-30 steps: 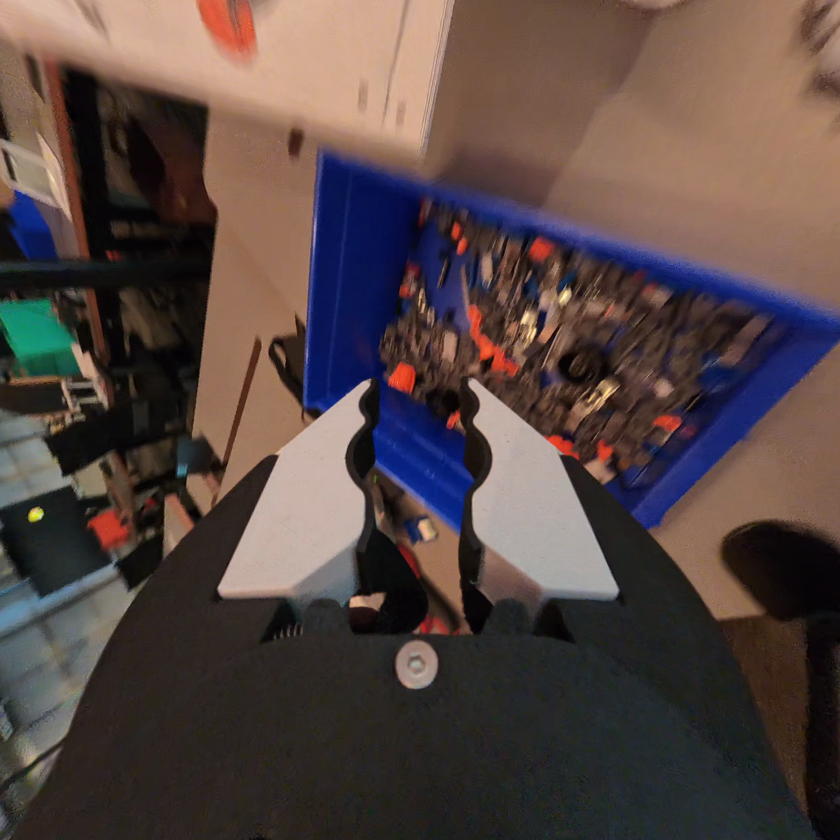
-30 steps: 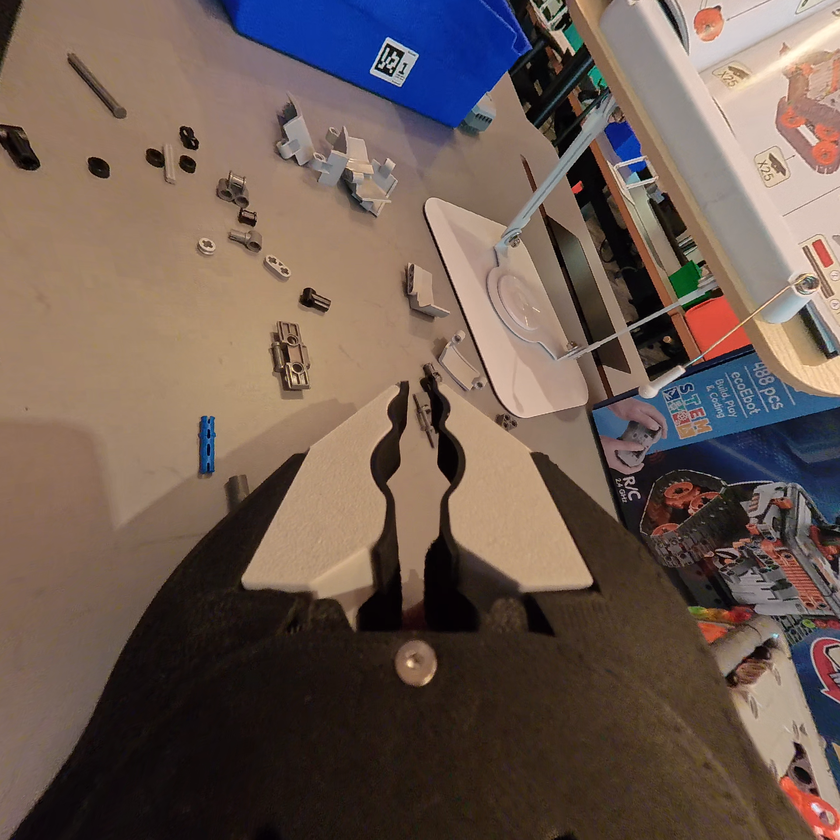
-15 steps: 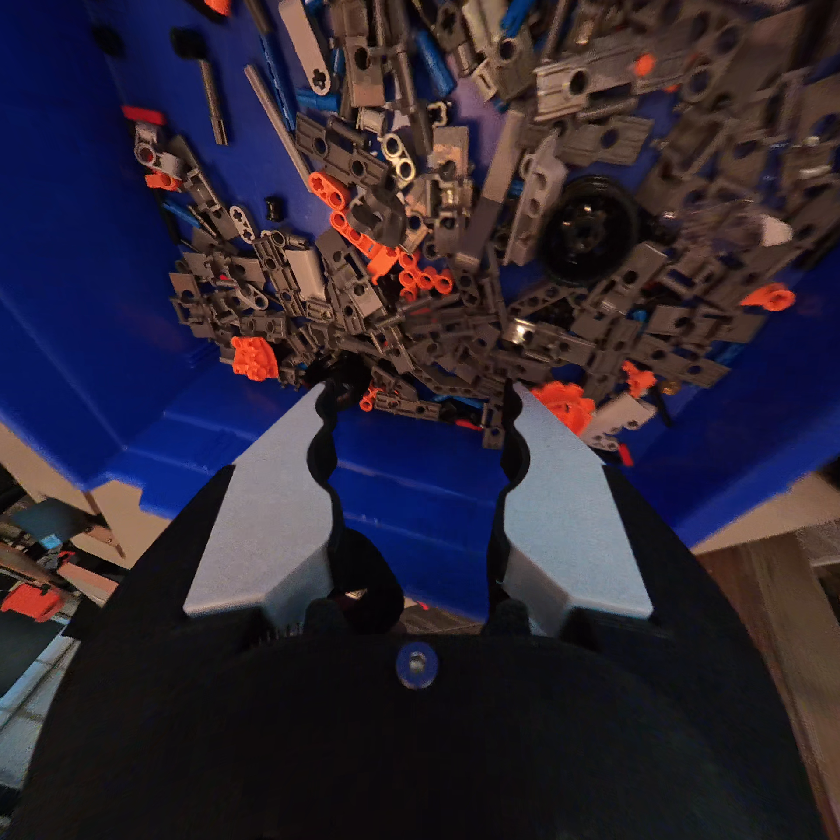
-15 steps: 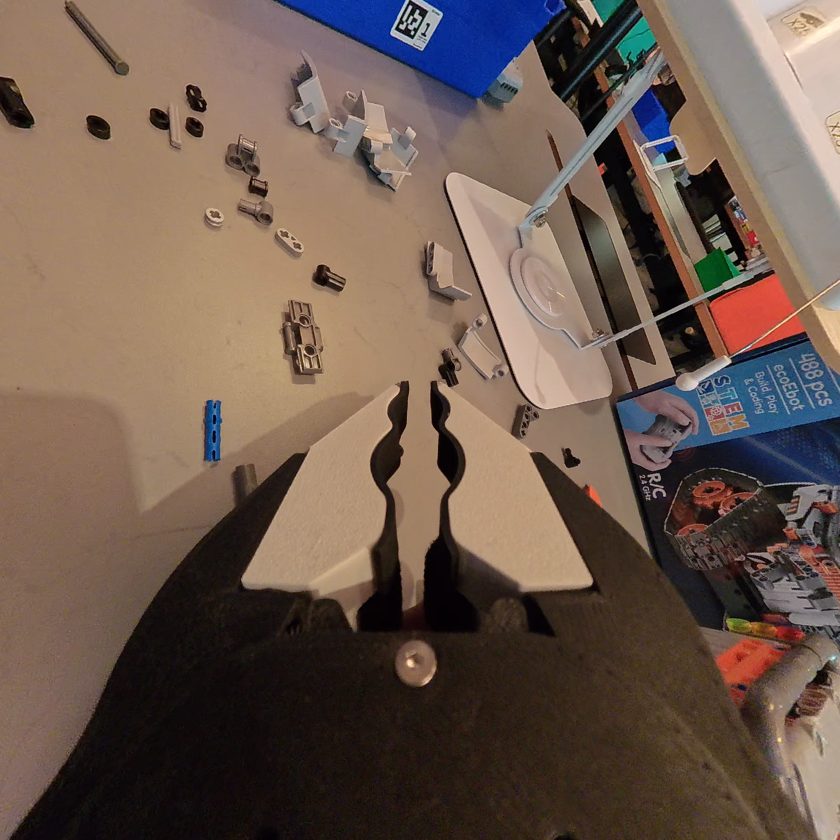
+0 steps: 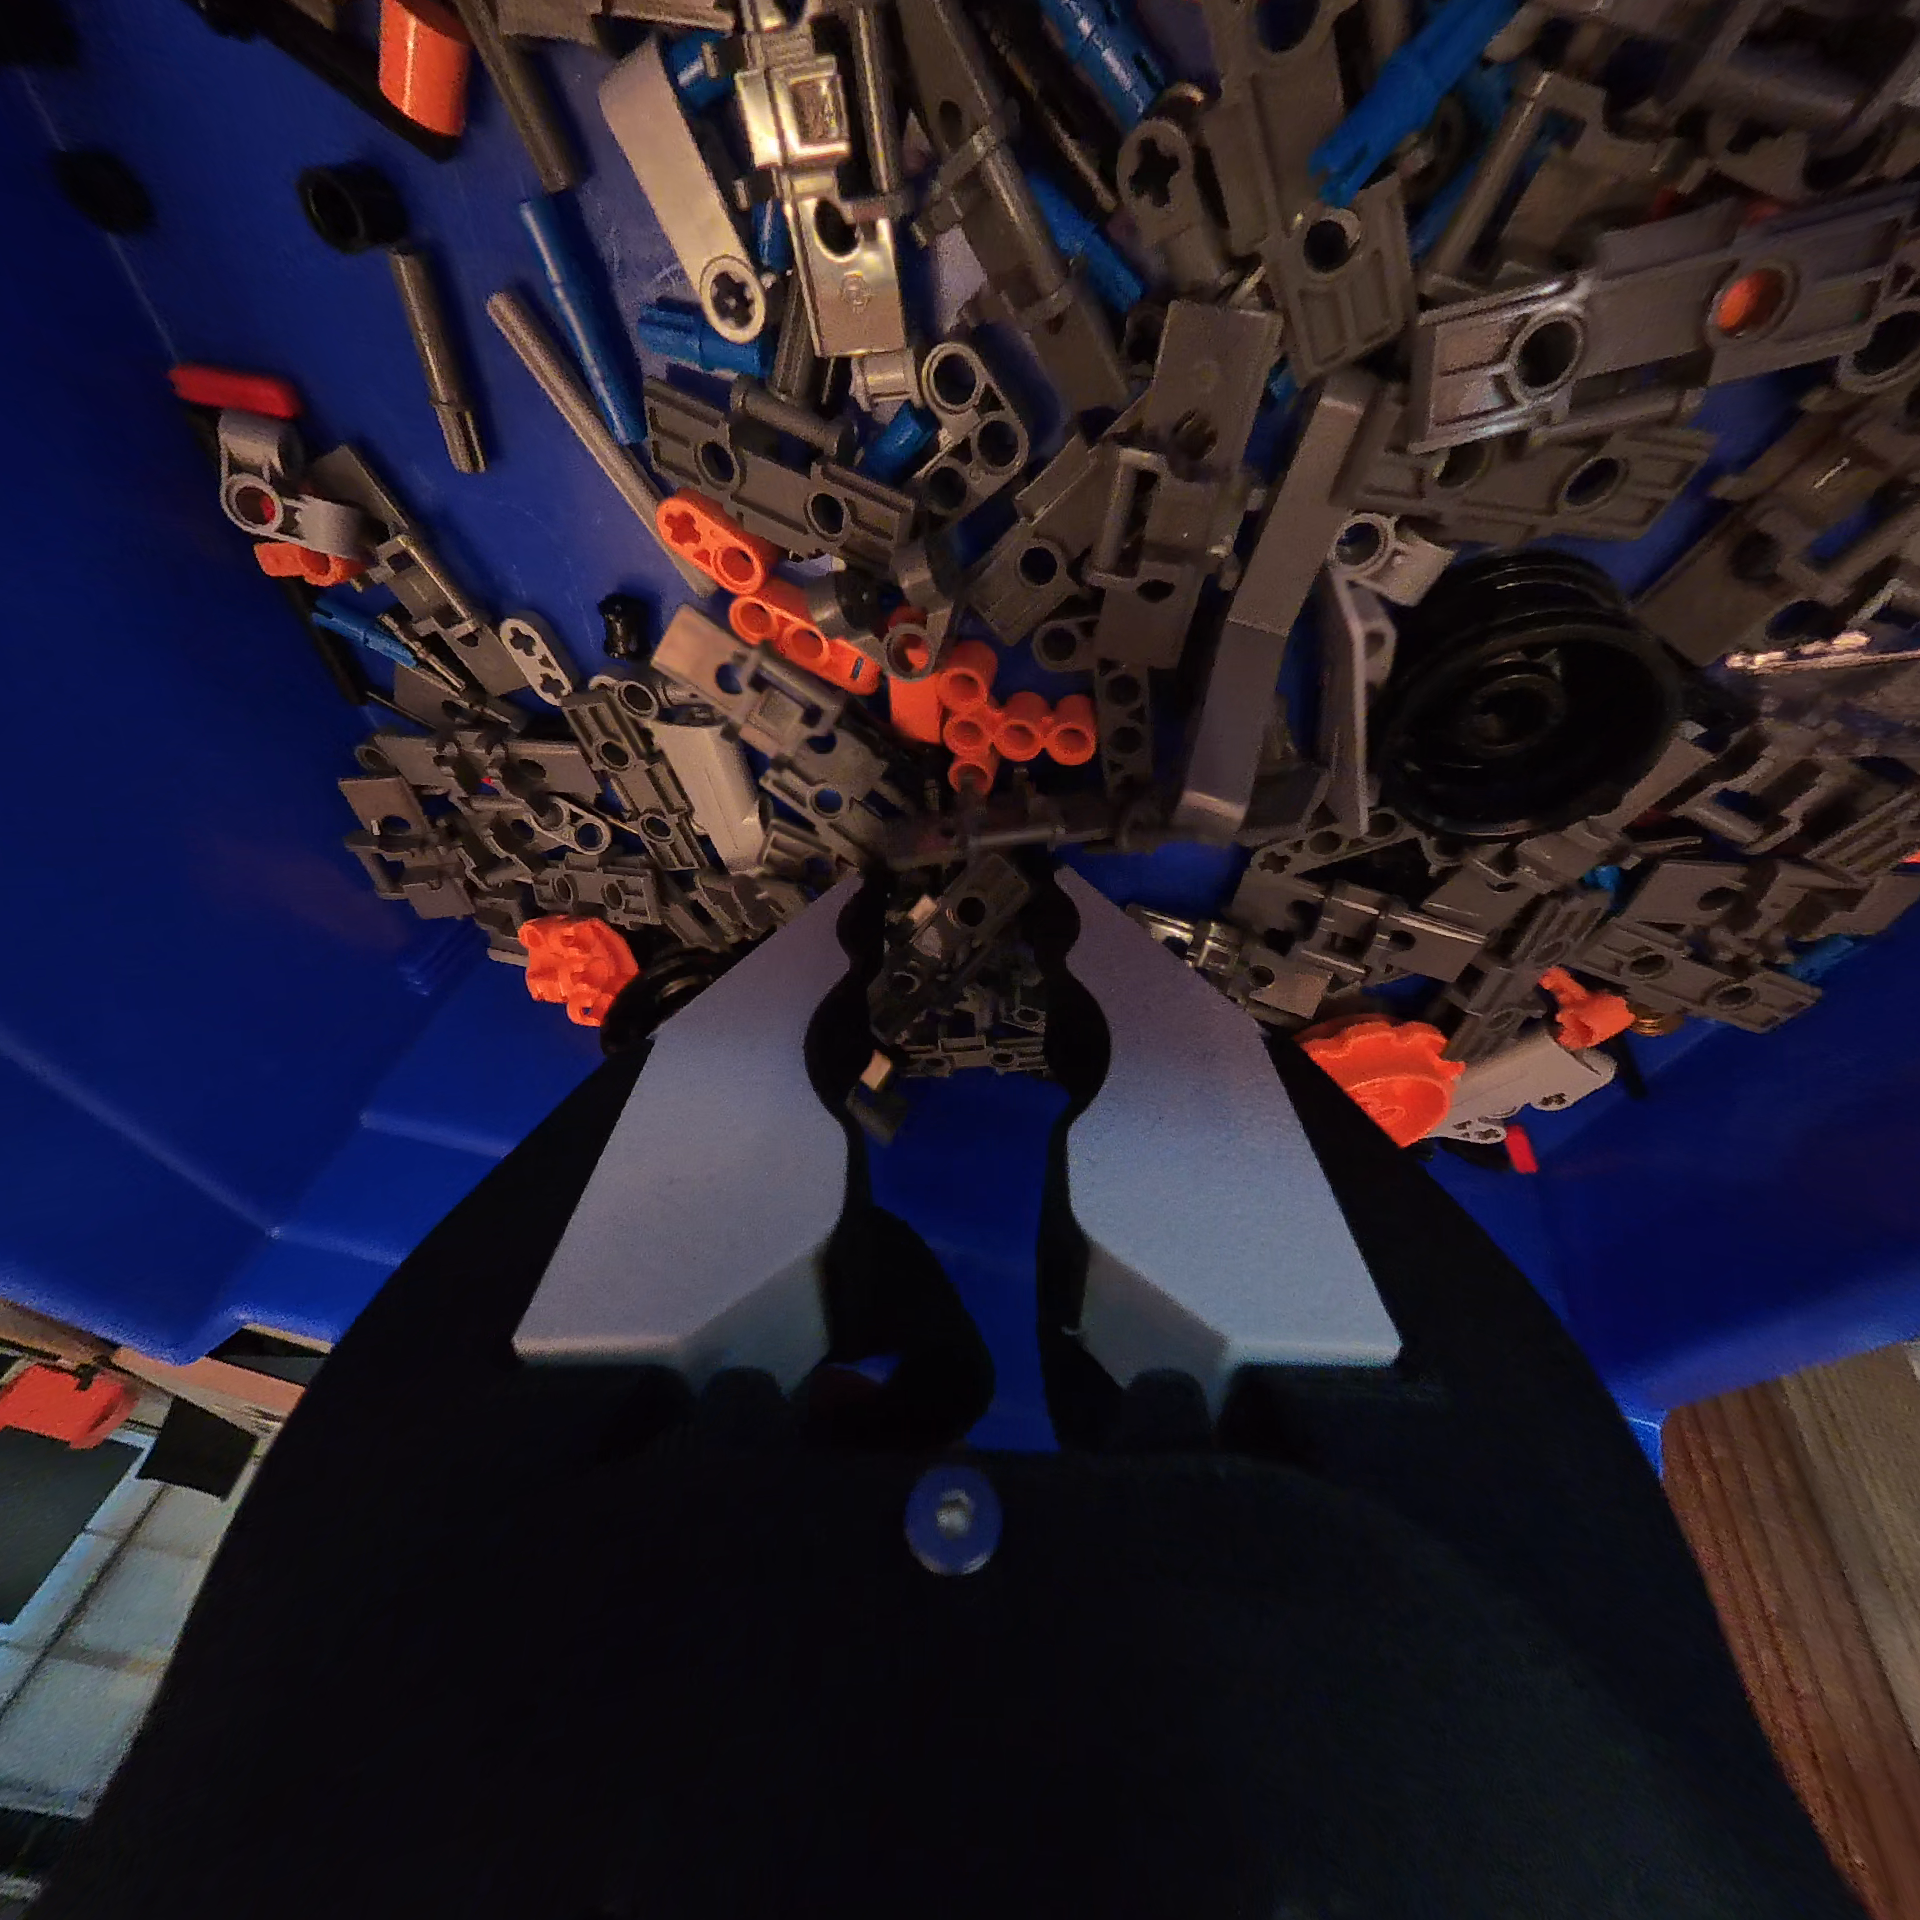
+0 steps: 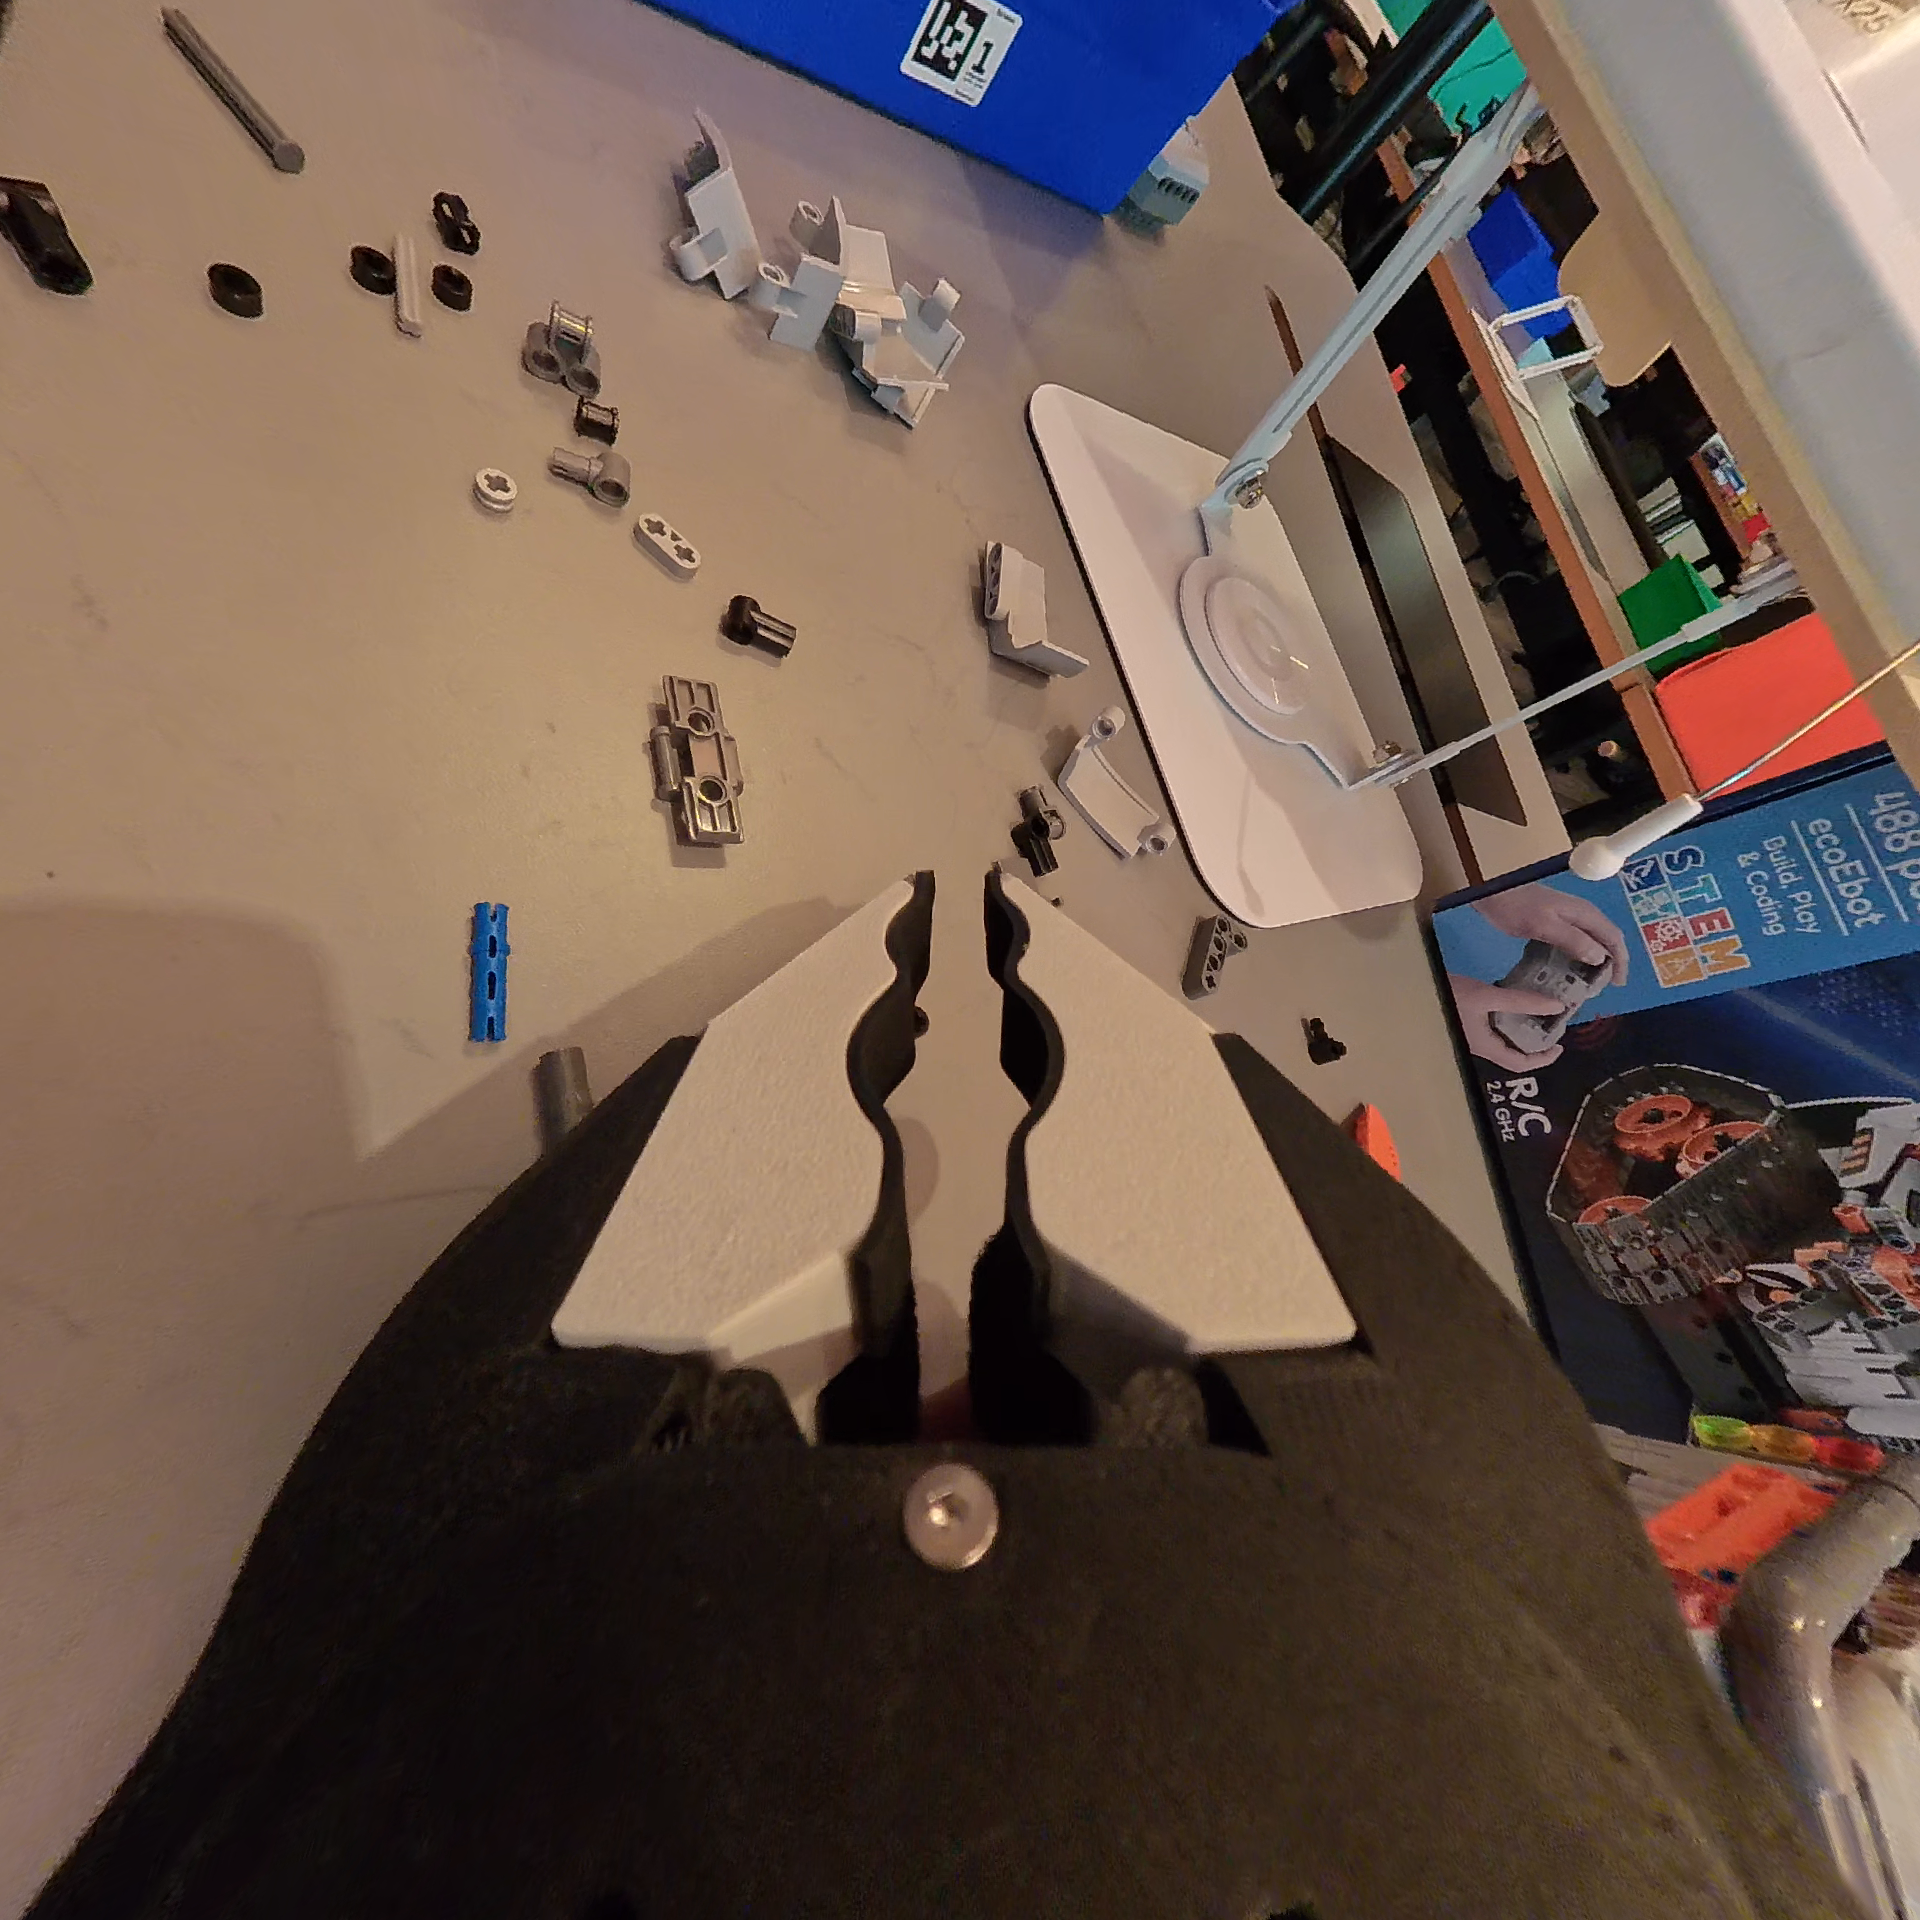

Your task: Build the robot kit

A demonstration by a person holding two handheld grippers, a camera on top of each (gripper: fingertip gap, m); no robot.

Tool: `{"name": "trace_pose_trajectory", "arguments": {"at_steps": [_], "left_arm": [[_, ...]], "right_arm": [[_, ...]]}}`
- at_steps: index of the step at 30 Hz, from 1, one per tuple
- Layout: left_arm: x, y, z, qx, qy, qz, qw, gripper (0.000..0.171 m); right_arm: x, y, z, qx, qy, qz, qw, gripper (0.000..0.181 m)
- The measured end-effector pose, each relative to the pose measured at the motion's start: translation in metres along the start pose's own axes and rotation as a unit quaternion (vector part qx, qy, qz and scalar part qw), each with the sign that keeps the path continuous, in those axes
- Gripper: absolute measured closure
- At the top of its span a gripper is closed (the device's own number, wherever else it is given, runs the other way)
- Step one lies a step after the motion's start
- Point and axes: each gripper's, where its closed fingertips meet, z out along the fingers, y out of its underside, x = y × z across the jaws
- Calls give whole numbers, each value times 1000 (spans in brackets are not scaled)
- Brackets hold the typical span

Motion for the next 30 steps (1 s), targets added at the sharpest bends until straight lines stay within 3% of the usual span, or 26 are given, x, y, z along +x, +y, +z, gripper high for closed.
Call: {"name": "trace_pose_trajectory", "arguments": {"at_steps": [7, 13, 17, 21, 23, 26, 30], "left_arm": [[-3, 4, -2, 3, -18, -2, 1000, 144], [-6, 2, -25, 49, -35, -19, 998, 144], [-2, -9, -63, 117, -45, -24, 992, 144], [14, -25, -128, 190, -68, -8, 979, 145], [38, -44, -167, 242, -66, 23, 968, 145], [95, -97, -210, 322, -43, 97, 941, 145], [158, -178, -198, 332, -78, 173, 924, 144]], "right_arm": [[0, -2, -1, 1, 1, -4, 1000, 174], [-1, 0, 0, -2, 0, -6, 1000, 174], [-1, -2, 0, -1, 1, -8, 1000, 174], [0, -3, -1, 1, 2, -9, 1000, 174], [0, -4, -2, 2, 2, -10, 1000, 174], [-1, -4, -1, 2, 0, -10, 1000, 174], [-2, -6, -2, 4, 0, -12, 1000, 174]]}}
